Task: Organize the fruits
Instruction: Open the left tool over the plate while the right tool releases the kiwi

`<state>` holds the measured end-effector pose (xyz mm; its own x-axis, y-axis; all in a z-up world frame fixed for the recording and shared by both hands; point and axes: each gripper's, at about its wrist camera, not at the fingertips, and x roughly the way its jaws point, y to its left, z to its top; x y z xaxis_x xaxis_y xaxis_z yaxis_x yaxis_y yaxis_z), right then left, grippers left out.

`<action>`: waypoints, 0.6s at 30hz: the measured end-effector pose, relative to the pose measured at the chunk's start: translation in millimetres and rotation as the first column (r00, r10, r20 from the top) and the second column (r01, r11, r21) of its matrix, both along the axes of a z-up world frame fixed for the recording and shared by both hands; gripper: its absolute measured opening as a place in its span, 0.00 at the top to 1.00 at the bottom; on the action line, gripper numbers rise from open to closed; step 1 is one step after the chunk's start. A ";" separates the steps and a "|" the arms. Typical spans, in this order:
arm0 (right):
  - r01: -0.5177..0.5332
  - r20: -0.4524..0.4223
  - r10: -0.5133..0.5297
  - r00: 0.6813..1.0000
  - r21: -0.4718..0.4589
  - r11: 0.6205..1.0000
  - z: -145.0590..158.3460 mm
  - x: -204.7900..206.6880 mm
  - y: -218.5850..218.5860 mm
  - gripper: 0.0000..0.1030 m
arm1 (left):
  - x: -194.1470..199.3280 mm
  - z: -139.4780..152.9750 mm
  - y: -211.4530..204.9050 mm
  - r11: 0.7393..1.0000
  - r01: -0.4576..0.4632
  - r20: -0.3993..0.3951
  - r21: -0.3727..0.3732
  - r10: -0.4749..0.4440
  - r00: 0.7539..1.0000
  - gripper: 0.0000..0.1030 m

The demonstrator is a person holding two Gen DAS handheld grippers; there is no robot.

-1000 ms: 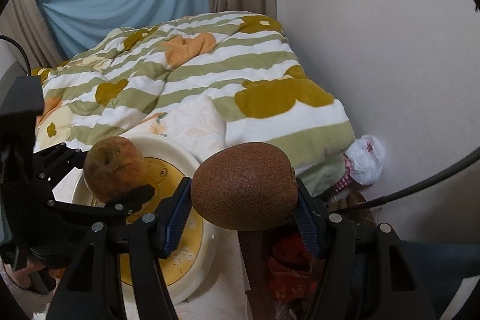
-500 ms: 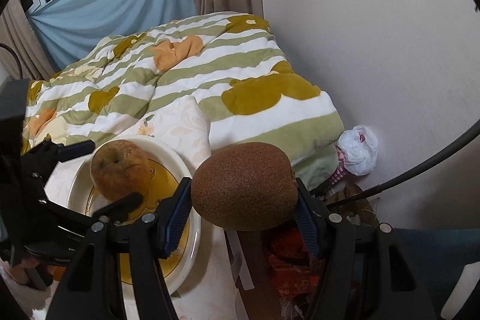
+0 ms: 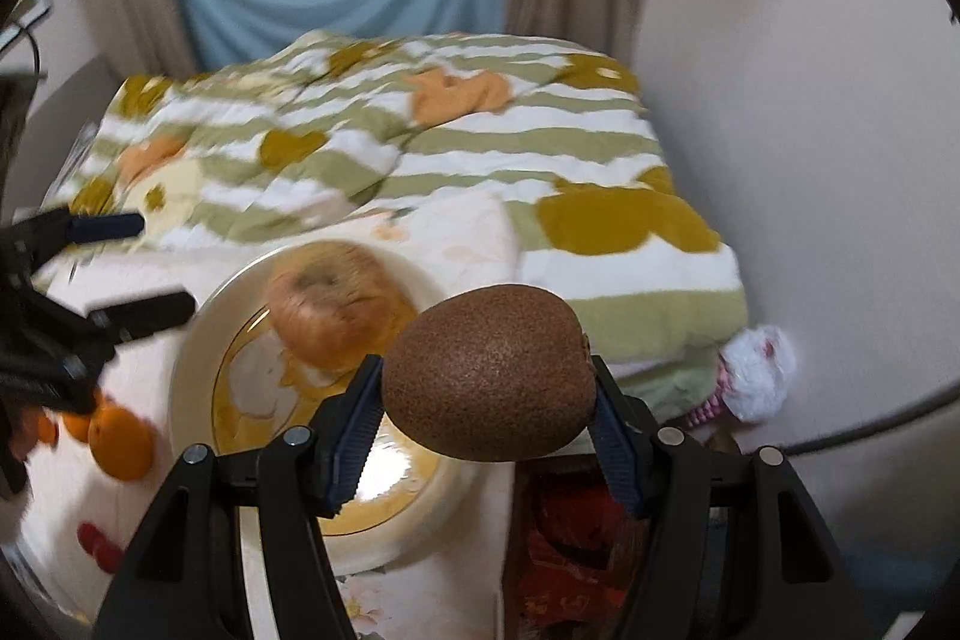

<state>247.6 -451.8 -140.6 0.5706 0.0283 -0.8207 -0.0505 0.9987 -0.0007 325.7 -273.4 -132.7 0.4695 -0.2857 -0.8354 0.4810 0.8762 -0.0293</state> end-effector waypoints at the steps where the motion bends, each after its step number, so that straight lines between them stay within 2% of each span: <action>1: -0.035 -0.008 0.035 0.999 -0.013 0.999 -5.2 1.6 5.9 0.42 | -2.6 1.0 6.3 1.000 -0.022 0.000 0.001 0.022 1.000 0.00; 8: -0.153 -0.043 0.150 0.988 -0.092 0.984 -33.5 7.3 25.4 0.42 | -24.1 -4.2 47.5 0.988 -0.155 -0.025 0.000 0.155 0.988 0.00; 18: -0.218 -0.061 0.210 0.976 -0.228 0.949 -47.0 11.8 40.4 0.39 | -44.1 -21.1 73.2 0.971 -0.237 -0.065 -0.019 0.236 0.970 0.00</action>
